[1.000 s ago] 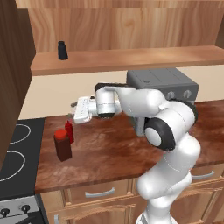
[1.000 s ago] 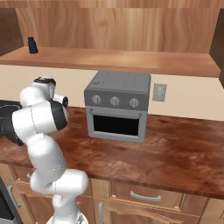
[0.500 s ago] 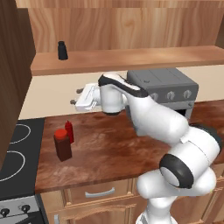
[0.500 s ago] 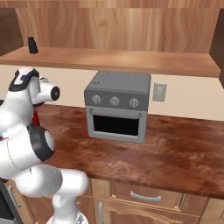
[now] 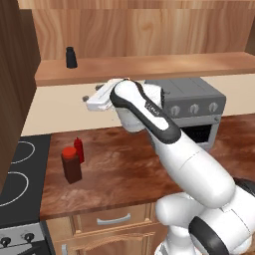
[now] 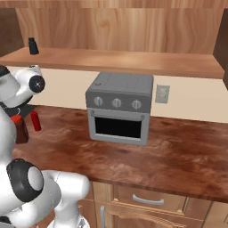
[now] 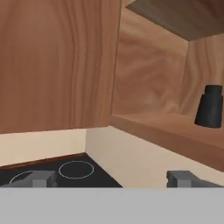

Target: Collect the paprika, ketchup, and shaker from the cabinet and place them next to the stove.

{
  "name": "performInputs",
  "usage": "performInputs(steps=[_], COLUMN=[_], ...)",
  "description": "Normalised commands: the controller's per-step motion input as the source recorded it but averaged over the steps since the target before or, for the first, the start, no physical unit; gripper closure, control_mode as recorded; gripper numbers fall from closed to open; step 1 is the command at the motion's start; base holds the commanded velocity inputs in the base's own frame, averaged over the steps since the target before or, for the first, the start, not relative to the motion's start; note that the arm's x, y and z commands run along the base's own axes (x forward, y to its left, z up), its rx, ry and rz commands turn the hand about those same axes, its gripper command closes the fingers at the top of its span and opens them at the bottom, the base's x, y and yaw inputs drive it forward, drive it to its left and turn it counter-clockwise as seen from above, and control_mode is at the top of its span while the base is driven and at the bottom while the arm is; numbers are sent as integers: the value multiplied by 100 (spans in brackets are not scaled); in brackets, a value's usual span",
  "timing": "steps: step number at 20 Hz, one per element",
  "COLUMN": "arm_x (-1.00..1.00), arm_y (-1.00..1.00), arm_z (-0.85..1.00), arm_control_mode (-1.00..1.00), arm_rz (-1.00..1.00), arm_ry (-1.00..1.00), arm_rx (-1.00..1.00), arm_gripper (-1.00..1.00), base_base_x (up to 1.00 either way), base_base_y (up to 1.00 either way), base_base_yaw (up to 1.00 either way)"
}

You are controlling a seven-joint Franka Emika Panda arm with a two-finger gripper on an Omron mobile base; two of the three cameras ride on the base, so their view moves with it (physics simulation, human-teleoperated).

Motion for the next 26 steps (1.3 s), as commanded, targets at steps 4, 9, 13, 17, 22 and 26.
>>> performInputs(steps=[4, 9, 13, 17, 22, 26], arm_x=[-42, -1, 16, 13, 17, 9], arm_y=[-28, -13, -3, 0, -3, -21], arm_z=[96, 56, 28, -4, -20, -9], arm_control_mode=[-100, -100, -100, -100, -100, -100], arm_rz=[-17, -20, -17, -5, 0, 0], arm_ry=[7, 17, 21, 4, 0, 0], arm_rx=[-2, -5, -5, -1, 2, 4], arm_gripper=[-100, -100, -100, -100, -100, -100], base_base_x=[0, 0, 0, 0, 0, 0], base_base_y=[0, 0, 0, 0, 0, 0], base_base_yaw=[0, 0, 0, 0, 0, 0])
